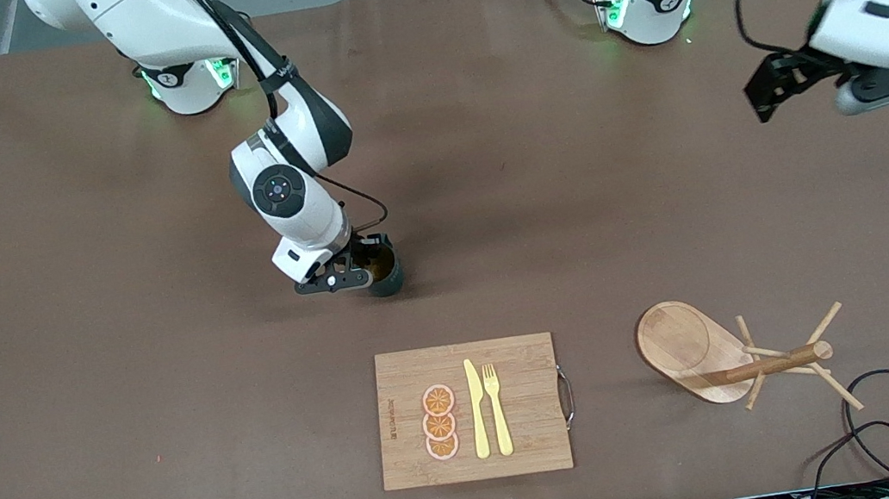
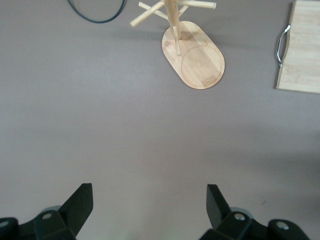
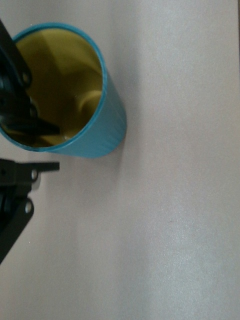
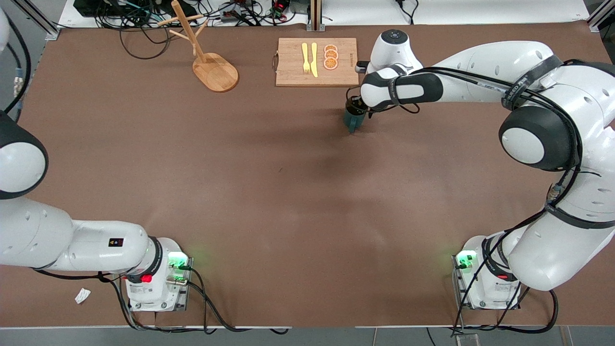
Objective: Transfer cup from left to right arm and place
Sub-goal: 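Hold the mug with the right gripper while the left gripper withdraws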
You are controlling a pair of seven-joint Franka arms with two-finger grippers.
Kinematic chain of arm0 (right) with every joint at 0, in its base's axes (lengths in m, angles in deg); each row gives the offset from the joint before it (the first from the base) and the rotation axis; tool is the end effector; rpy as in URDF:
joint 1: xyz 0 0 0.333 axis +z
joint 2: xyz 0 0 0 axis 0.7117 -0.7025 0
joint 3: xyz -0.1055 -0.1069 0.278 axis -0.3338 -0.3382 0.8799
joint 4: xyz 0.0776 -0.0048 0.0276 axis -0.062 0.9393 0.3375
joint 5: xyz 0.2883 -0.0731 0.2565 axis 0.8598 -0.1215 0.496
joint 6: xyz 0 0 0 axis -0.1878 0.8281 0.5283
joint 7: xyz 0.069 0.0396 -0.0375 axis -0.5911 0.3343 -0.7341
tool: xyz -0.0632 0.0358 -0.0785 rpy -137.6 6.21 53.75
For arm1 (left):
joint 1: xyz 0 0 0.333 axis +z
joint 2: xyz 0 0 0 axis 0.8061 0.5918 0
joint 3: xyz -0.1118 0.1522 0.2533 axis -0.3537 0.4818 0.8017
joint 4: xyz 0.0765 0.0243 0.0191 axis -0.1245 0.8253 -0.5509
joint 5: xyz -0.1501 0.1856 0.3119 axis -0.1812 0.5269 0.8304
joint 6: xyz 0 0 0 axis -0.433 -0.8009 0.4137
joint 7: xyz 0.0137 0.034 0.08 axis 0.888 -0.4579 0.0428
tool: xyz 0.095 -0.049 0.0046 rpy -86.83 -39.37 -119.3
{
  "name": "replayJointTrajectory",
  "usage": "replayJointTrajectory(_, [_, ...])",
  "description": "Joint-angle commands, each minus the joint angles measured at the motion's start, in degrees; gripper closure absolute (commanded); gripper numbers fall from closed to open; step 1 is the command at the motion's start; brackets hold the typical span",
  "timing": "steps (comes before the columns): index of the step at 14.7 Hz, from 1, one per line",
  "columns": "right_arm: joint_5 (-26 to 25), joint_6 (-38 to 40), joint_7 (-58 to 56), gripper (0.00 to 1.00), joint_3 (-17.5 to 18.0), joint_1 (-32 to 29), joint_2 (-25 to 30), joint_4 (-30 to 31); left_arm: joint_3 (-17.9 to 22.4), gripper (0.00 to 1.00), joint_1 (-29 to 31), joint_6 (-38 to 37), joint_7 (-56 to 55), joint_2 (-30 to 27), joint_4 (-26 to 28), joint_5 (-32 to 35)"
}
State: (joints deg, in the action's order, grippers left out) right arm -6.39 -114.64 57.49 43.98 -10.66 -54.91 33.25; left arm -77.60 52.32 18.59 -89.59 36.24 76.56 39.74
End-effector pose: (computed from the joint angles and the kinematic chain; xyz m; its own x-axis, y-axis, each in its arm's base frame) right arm 0.5149 0.3414 0.2373 0.9990 -0.0043 -0.0438 -0.0075 -0.9974 -0.0721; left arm 0.5381 -0.1005 0.6503 0.9979 0.0514 0.0390 0.0553 -0.9929 -0.1053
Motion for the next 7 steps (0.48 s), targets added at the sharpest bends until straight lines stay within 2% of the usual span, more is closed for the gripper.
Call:
replayJointTrajectory(1, [1.0, 0.1, -1.6, 1.00, 0.4, -0.6, 0.4, 0.0, 3.4, 0.00, -0.4, -1.6, 9.5, -2.8, 0.5, -2.1])
replayJointTrajectory(4, [1.0, 0.3, -11.0, 1.00, 0.4, -0.7, 1.3, -0.1, 6.2, 0.00, -0.4, -2.3, 13.7, -4.6, 3.0, -6.6])
replayJointTrajectory(7, [1.0, 4.1, -25.7, 1.00, 0.1, -2.1, 3.1, -0.3, 7.3, 0.00, -0.1, -2.3, 14.3, -6.1, 4.7, -7.1])
